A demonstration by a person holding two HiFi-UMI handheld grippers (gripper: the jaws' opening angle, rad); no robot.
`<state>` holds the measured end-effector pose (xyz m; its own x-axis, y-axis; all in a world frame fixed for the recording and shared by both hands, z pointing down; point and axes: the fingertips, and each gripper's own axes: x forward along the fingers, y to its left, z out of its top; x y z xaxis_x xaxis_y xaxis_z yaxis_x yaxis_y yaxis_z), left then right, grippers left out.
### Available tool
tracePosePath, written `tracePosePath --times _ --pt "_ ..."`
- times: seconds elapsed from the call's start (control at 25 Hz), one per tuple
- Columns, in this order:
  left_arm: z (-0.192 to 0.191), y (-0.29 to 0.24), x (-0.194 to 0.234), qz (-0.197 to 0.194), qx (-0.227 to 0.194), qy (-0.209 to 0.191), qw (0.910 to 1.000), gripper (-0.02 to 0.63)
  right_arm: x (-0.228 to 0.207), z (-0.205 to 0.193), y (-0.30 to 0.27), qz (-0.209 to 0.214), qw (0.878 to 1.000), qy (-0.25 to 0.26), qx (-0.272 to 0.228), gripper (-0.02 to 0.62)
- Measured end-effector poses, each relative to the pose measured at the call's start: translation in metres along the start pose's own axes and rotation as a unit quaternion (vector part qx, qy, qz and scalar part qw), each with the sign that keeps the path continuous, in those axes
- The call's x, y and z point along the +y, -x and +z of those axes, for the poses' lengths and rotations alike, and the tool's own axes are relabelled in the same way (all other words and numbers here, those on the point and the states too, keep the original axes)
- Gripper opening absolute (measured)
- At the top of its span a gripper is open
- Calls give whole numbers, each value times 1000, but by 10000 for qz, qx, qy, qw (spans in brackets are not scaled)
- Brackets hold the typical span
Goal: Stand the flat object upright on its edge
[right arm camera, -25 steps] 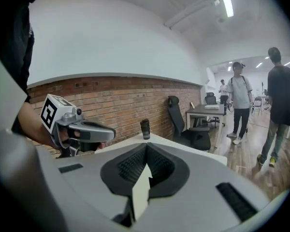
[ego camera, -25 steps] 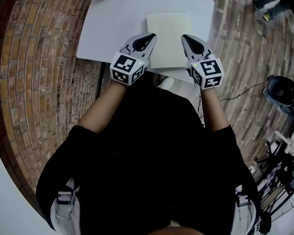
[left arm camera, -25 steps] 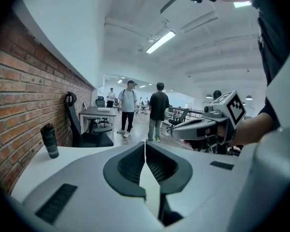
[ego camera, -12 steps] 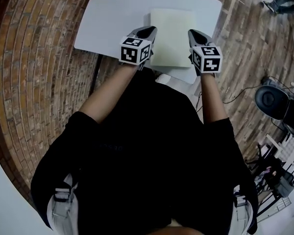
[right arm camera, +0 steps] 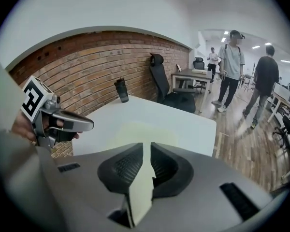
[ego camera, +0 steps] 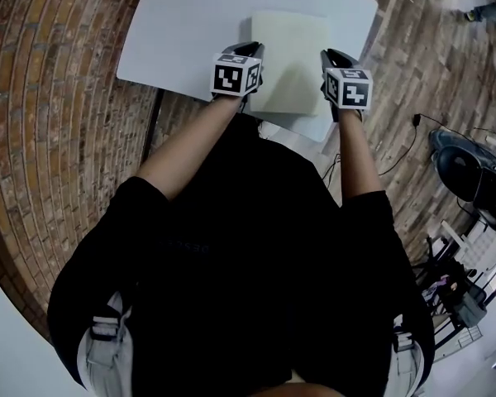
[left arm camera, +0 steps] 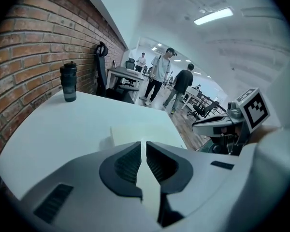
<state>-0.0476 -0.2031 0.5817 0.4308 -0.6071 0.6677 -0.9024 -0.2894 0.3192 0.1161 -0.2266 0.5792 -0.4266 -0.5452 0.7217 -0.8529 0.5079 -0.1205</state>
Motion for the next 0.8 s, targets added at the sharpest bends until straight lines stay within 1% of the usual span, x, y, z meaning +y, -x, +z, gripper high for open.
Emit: tracePosePath --times 0.12,0.2,0.28,0.4,0.56,0.68,0.8 --pt "-3 -10 9 147 127 17 9998 25 -4 1 -8 26 9997 -121 193 75" --pt "-7 -16 14 199 243 68 9995 34 -11 -6 -16 11 9992 -254 316 89" --pt "-10 -20 17 198 350 130 9991 76 -16 -14 -25 4 9982 -373 459 108" --pt "-13 -27 24 234 444 172 9986 108 -20 -20 -37 75 9962 -555 673 119" --pt "-20 -38 34 316 655 292 9969 166 -29 -26 -51 96 9931 -734 907 167" --pt "-26 -47 41 339 866 463 9946 183 -35 -32 -60 153 9893 -938 1106 216" --pt "-33 -55 45 306 1041 650 9920 193 -39 -38 -67 235 9849 -1147 1276 235"
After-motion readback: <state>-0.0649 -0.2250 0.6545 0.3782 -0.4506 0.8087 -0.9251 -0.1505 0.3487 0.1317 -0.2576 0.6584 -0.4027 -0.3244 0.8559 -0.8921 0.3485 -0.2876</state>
